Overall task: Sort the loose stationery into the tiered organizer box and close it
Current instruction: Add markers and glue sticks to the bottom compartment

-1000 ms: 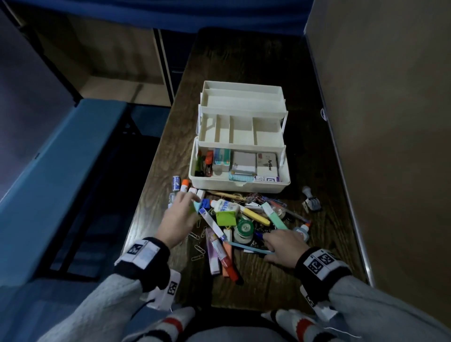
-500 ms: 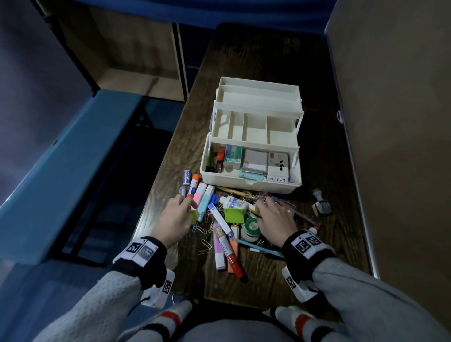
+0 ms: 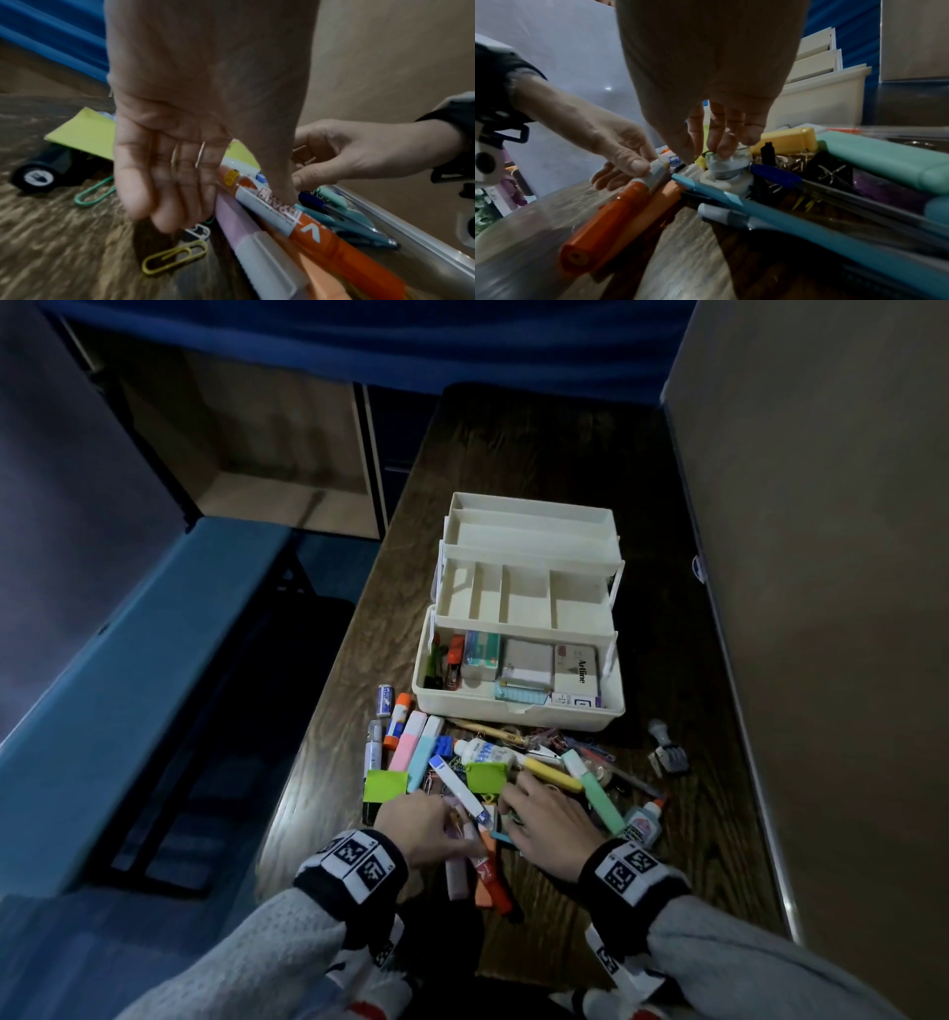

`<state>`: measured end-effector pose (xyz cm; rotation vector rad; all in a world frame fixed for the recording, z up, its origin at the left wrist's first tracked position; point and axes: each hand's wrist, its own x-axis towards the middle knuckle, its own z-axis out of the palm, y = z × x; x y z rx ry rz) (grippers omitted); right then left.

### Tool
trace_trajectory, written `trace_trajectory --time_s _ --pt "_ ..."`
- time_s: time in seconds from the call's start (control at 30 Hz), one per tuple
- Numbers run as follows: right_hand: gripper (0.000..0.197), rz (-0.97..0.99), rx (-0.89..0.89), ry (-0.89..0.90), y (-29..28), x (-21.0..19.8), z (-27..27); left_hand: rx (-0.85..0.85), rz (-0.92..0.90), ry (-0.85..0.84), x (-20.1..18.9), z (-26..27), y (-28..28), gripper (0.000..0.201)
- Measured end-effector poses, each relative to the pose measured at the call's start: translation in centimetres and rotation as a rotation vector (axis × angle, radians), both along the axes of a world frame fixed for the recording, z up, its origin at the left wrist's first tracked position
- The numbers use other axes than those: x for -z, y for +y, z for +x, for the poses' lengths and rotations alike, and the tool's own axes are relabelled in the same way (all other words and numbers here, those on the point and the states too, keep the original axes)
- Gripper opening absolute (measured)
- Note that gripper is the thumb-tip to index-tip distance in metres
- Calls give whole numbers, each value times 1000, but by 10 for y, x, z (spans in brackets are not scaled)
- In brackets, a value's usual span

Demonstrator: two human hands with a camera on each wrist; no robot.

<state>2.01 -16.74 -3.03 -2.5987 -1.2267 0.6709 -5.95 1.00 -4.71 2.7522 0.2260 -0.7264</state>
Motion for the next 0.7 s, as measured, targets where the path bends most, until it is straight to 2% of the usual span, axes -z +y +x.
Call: trace_trajectory --time_s 0.13,0.37,0.57,0.7 --pt "9 -26 -5 -15 4 -1 1 -108 -24 42 1 8 -6 64" --pt "8 6 14 7 0 -3 5 -236 -139 99 0 21 8 45" --pt "9 11 54 31 -10 -7 7 -421 -279 86 -10 16 29 36" --pt "6 30 75 48 -13 -4 10 -481 -316 65 -15 11 40 31"
